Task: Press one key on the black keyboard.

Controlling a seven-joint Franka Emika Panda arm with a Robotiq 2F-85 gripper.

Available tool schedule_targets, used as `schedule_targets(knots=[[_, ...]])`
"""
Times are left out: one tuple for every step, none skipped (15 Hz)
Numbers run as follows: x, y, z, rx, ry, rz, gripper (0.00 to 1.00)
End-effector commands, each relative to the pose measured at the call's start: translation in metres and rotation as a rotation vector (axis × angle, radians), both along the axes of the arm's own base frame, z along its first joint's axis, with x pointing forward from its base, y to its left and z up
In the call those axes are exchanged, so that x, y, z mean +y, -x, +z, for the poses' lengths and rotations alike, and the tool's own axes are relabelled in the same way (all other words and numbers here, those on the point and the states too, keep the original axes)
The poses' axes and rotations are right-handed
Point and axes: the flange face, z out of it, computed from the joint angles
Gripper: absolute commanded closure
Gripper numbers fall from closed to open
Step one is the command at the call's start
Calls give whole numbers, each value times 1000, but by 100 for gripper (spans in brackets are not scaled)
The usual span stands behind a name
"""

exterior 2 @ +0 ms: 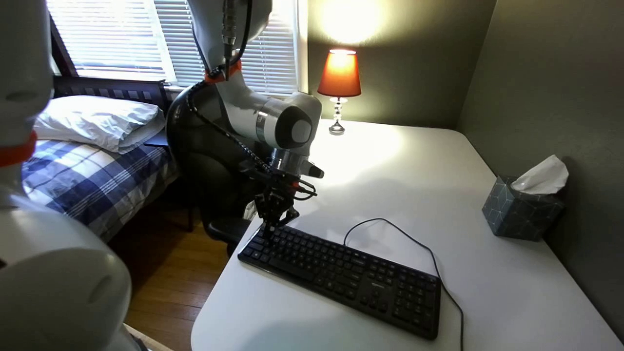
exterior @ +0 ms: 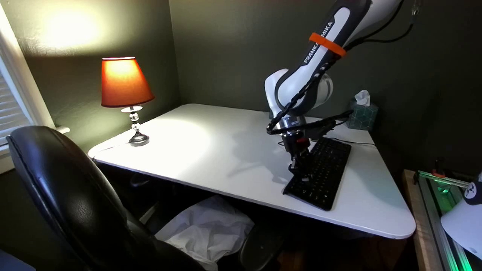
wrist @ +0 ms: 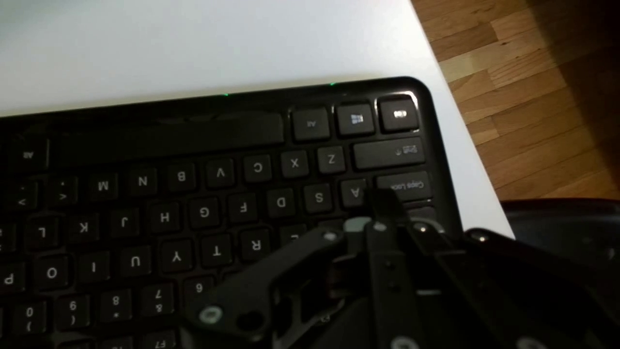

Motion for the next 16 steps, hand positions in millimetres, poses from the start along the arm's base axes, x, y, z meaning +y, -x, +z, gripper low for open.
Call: schedule_targets(knots=[[0,0,-1,-3,-19,-8,100],[0,0,-2,-4,-18,-8,100],[-1,-1,-2,-4,-19,-9,100],[-1,-1,-2,-6,-19,-8,100],[-2,-2,-2,-7,-20,-7,100],[-2,-3,-3,-6,-20,-7,100],[-2,-3,-3,-4,-22,-5,100],[-1,-3,-4,-3,-25,-4,100],[-1,-3,-4,0,-27,-2,100],[-1,-3,-4,1,-28,0,100],[-1,-4,-5,2,-29,2,100],[-1,-5,-6,3,-32,5,100],[0,-5,-6,3,-35,8,100],[0,-6,-7,3,-39,11,100],[0,-7,-7,2,-40,13,100],[0,-8,-7,-1,-42,14,100]])
